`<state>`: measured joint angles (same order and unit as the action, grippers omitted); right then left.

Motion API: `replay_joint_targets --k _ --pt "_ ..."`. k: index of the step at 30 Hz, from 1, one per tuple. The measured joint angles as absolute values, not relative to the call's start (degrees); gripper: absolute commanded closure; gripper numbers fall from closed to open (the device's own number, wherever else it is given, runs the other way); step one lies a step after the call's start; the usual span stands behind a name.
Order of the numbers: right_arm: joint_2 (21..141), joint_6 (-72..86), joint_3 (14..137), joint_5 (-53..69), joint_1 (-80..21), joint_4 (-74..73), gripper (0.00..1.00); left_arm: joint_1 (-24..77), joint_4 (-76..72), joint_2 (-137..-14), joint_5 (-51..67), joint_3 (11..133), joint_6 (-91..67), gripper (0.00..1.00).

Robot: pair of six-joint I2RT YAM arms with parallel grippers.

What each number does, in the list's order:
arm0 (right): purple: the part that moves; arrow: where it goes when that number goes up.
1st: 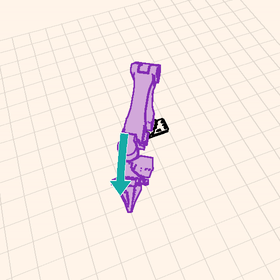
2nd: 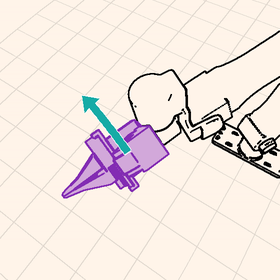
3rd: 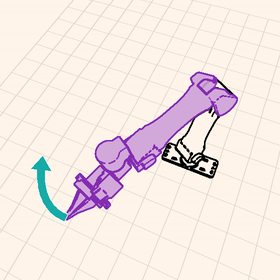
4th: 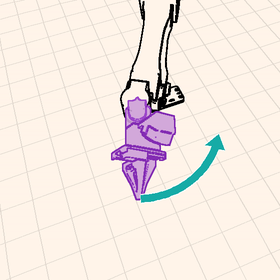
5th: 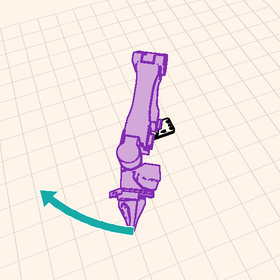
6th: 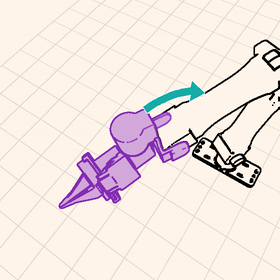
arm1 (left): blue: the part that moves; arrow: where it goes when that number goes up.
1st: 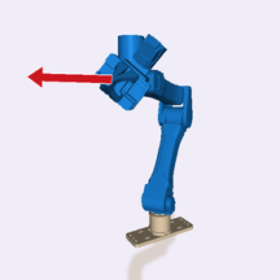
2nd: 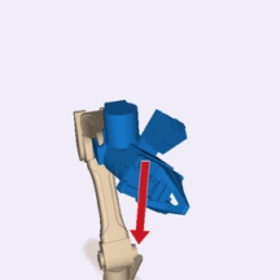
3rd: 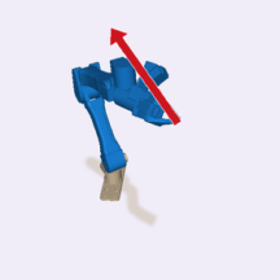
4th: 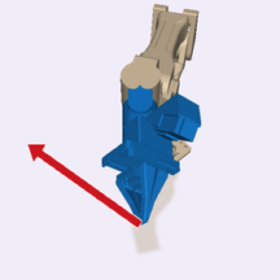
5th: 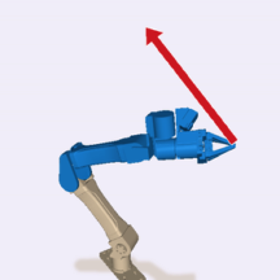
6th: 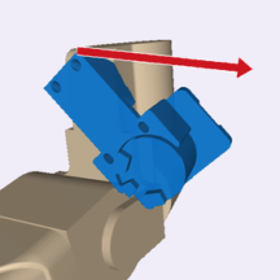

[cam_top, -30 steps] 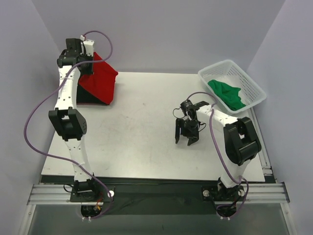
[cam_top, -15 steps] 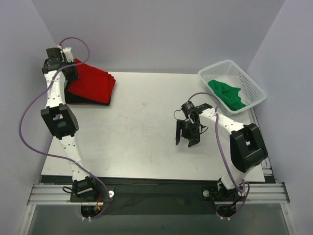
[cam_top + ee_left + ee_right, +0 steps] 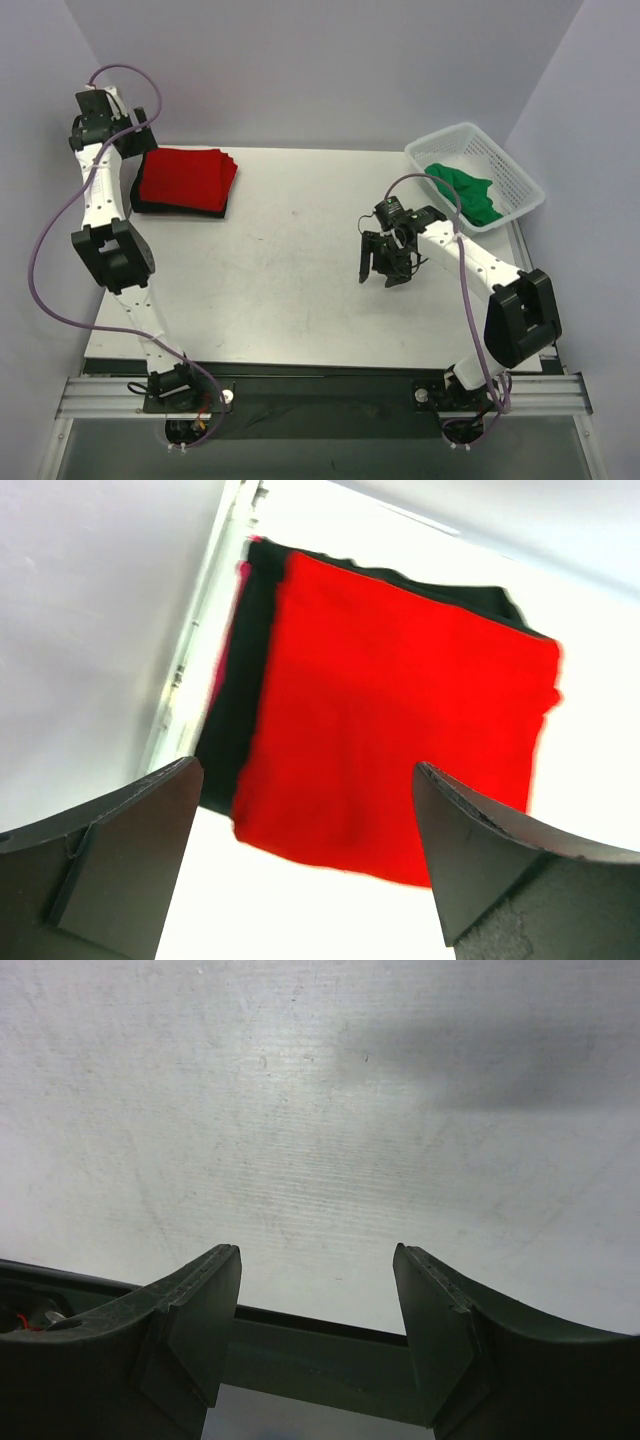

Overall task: Fold and stack the t-shirts
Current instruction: Put the neatly folded tshirt into the corner of the board with the left arm

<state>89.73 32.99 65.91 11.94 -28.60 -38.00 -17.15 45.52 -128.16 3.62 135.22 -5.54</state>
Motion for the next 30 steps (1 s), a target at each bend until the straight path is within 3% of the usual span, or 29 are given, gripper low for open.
replay_joint_targets --k 7,19,23,30 --pt "85.0 32.5 66.2 6.7 -28.6 -38.2 0.36 -10.0 44.2 -110.0 1.6 117.7 -7.7 0.03" --pt "76.0 31.2 65.0 -4.8 -28.6 -35.3 0.36 15.8 29.5 -68.1 -7.9 64.9 -14.5 0.03" --pt "73.9 31.2 64.4 -7.6 -28.6 -33.9 0.36 23.4 28.0 -60.0 -12.7 57.6 -18.3 0.03" --pt "72.3 31.2 62.7 -10.4 -28.9 -31.3 0.37 29.3 27.5 -58.8 -17.4 54.5 -23.6 0.03"
